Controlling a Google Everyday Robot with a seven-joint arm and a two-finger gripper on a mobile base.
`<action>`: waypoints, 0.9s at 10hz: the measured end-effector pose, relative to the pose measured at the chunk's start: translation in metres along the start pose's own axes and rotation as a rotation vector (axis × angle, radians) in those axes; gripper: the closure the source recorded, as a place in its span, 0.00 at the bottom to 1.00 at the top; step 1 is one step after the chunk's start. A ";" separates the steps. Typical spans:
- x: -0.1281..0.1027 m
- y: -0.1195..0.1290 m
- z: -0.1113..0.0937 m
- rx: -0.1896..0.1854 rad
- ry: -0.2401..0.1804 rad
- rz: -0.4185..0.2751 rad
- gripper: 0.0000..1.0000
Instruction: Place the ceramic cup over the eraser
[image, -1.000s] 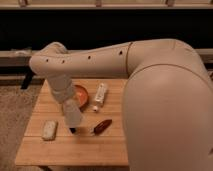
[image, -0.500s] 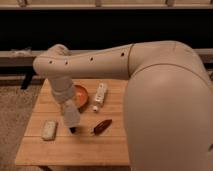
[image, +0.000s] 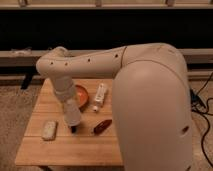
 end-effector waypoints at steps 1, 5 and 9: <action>-0.004 -0.003 0.013 0.002 0.014 0.009 0.80; -0.016 -0.018 0.049 -0.007 0.020 0.069 0.40; -0.017 -0.011 0.052 -0.019 0.029 0.071 0.20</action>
